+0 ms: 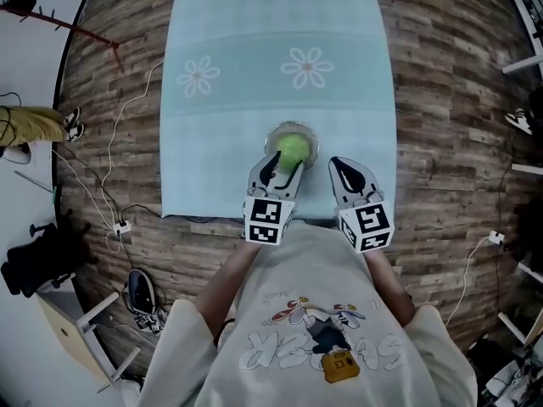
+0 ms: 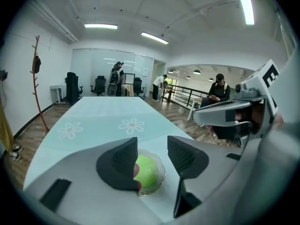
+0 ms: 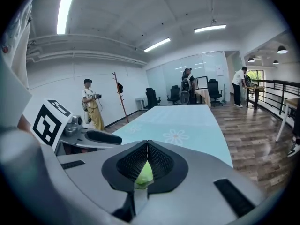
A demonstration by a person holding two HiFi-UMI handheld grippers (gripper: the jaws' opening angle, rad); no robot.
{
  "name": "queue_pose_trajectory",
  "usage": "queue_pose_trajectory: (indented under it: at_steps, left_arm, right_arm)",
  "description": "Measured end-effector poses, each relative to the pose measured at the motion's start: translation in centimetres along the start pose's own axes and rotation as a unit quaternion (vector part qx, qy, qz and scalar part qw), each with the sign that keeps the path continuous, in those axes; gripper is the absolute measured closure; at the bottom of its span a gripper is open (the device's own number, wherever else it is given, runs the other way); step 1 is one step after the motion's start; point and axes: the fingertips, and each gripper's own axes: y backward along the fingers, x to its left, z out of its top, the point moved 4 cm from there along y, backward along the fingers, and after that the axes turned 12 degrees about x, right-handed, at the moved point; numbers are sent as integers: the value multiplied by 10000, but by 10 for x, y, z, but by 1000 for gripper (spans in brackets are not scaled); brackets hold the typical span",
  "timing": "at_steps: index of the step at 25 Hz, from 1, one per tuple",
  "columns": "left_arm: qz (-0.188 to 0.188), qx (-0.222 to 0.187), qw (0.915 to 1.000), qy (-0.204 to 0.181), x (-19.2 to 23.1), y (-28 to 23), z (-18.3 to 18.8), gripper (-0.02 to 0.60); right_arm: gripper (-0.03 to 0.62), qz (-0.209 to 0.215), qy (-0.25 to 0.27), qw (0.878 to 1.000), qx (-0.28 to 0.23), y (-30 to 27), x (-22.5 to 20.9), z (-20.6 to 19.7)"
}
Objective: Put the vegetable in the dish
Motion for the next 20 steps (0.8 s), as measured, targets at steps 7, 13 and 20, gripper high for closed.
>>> queue_pose_trajectory:
  at_steps: [7,13,20]
  left_arm:
    - [475,-81,9982,366,-1,45,2,529]
    - [354,-128,9989,269,-8,65,-6,575]
    - [-22,-172,9995,256,-17,73,-16,575]
  right_arm:
    - [576,230,-115,9995,-165,11,9,2]
    - [576,427,266,9986,-170,9,30,7]
    - [576,176,-8,9997,-159,20,36,-1]
